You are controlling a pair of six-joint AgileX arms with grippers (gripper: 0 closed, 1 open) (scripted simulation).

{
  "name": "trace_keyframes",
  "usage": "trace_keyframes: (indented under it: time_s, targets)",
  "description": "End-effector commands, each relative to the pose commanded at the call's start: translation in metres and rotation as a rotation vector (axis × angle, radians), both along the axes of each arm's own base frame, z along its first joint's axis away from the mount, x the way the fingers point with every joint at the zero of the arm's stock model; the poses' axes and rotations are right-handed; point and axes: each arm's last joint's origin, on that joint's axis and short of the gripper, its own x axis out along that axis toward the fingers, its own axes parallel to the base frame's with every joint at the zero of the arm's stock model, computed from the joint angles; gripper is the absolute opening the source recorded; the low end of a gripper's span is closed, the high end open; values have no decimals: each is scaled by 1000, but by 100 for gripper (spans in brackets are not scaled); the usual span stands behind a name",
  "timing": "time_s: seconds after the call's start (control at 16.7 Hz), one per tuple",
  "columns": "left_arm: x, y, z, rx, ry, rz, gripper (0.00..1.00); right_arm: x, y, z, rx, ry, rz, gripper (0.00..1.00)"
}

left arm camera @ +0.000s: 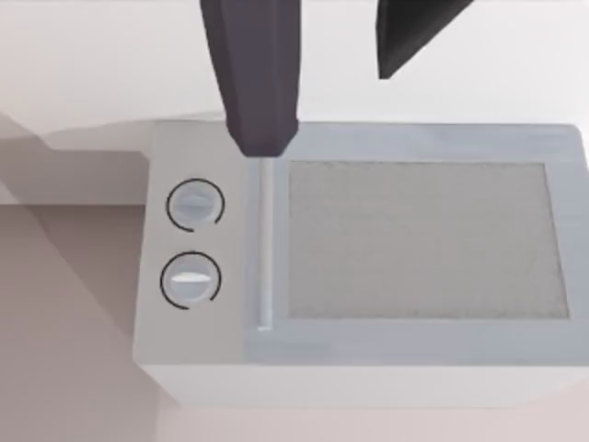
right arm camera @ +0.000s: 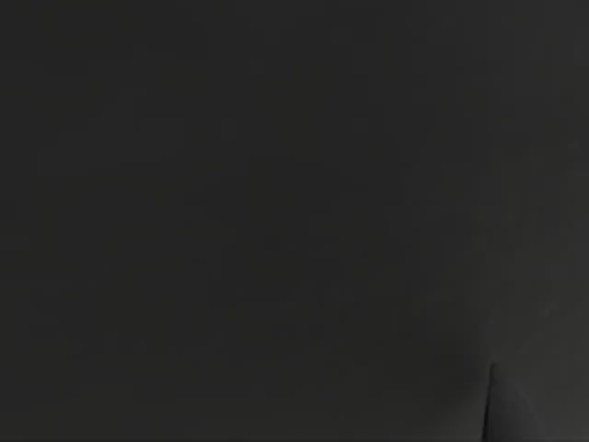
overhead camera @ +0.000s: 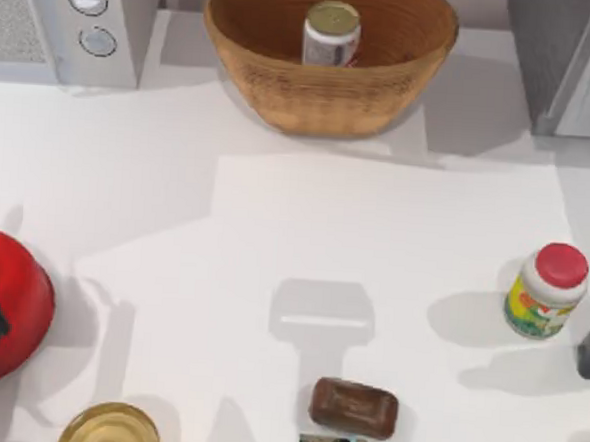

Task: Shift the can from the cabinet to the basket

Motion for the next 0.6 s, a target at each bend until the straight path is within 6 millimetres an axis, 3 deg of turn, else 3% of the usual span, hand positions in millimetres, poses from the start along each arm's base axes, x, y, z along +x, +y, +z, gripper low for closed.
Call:
trace_keyframes:
  time_s: [0.24,0.6]
  targets:
    - [0,0,0,0,0,0,100,-21,47,-1,-4,-5,2,100]
    - [0,0,0,0,0,0,100,-30,57,0,-3,-10,2,100]
